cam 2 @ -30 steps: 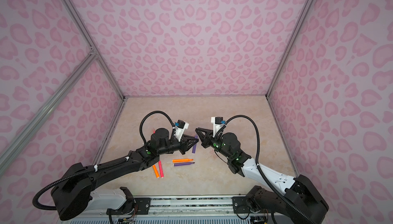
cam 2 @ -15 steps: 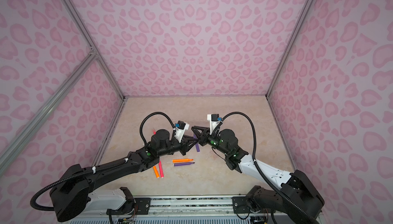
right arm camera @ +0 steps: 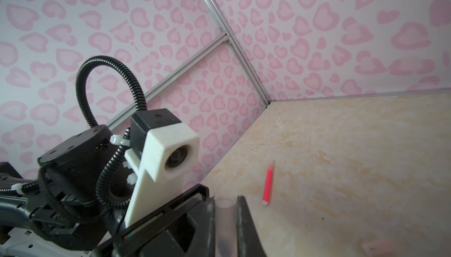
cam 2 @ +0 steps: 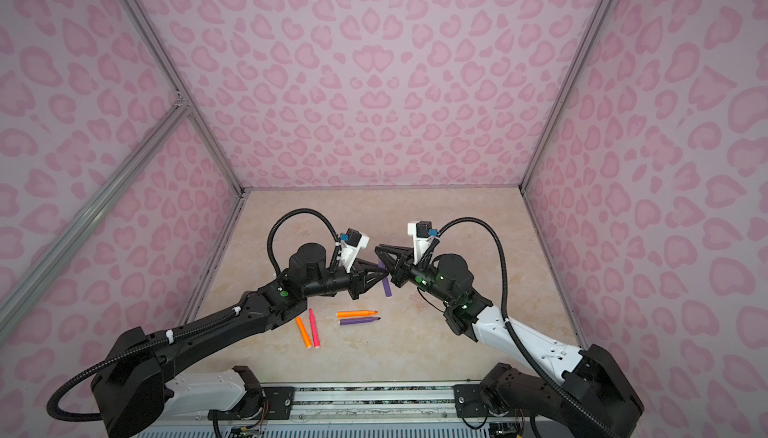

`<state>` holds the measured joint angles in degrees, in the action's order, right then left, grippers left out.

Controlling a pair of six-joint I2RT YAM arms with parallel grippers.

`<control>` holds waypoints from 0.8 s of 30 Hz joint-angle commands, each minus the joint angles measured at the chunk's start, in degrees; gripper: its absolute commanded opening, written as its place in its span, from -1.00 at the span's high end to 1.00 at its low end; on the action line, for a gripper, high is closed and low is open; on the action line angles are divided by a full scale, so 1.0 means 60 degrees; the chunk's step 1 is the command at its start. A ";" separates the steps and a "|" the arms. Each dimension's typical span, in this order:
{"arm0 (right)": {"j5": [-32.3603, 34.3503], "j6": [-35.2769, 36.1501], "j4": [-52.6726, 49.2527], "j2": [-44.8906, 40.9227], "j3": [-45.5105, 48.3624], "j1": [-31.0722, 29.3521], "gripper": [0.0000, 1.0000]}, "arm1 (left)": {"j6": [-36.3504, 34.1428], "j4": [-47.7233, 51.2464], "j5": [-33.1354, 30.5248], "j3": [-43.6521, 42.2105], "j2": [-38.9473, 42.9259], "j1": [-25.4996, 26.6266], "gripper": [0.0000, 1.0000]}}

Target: Insert the pens into the pen caps

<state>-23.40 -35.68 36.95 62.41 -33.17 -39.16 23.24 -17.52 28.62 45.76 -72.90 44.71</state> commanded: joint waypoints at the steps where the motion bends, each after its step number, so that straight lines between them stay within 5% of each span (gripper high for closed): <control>1: -0.0369 0.0762 -0.1744 -0.0661 0.0153 0.0066 1.00 | -0.0182 -0.0522 0.0836 0.0431 -0.0085 -0.0010 0.92; 14: 0.0488 0.1291 -0.3098 -0.2777 0.1017 0.0190 1.00 | -0.0373 -0.0048 0.1326 0.0987 -0.0769 -0.0004 0.92; 24: -0.0301 0.0505 -0.2554 -0.2824 0.1535 0.0803 1.00 | -0.0602 0.0049 0.0986 0.0879 -0.0579 0.0014 0.92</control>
<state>-21.34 -31.33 25.71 44.66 -24.64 -35.22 20.25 -11.64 37.87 50.35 -77.28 45.06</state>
